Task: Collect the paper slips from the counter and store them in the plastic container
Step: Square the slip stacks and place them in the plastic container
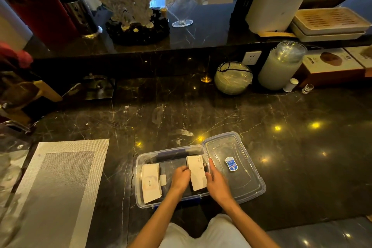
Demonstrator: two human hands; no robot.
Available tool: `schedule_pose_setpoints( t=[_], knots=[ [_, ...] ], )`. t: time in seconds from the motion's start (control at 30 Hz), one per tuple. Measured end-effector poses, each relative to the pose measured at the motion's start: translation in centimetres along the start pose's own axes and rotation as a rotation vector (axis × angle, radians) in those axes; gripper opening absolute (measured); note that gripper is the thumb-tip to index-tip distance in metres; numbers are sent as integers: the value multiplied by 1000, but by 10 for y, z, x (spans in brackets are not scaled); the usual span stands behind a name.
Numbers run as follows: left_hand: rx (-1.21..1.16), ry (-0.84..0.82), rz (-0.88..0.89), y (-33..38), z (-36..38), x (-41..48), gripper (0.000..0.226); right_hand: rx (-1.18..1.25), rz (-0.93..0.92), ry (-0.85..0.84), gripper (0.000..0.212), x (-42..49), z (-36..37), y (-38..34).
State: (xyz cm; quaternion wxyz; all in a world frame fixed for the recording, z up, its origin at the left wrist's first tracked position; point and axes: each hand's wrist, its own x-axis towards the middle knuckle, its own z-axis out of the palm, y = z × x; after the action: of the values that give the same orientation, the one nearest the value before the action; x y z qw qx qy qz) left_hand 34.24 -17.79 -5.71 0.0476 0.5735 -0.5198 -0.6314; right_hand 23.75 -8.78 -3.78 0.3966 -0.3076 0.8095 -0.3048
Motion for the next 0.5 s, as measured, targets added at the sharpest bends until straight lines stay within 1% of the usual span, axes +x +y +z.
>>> schedule_pose_setpoints(
  t=[0.07,0.17,0.2,0.27,0.3,0.33,0.37,0.43,0.47,0.5],
  knots=[
    [5,12,-9,1,-1,0,26,8,3,-7,63,1,-1,1],
    [53,117,3,2,-4,0,20,21,10,-32,63,1,-1,3],
    [45,103,8,3,-5,0,19,29,11,-42,62,1,-1,3],
    [12,14,5,4,-6,0,22,61,16,-66,61,2,-3,5],
    [21,-5,-3,5,-7,-1,22,77,15,-77,61,4,-4,6],
    [46,11,-7,6,-9,-1,20,98,10,-91,60,6,-6,8],
    [98,70,2,8,-10,-1,16,131,4,-111,58,7,-9,10],
    [194,257,52,14,-13,-2,10,218,-13,-164,49,7,-16,14],
    [217,324,105,22,-13,-5,11,277,-8,-165,45,6,-19,16],
    [227,353,171,33,-10,-7,13,353,21,-138,45,5,-23,19]
  ],
)
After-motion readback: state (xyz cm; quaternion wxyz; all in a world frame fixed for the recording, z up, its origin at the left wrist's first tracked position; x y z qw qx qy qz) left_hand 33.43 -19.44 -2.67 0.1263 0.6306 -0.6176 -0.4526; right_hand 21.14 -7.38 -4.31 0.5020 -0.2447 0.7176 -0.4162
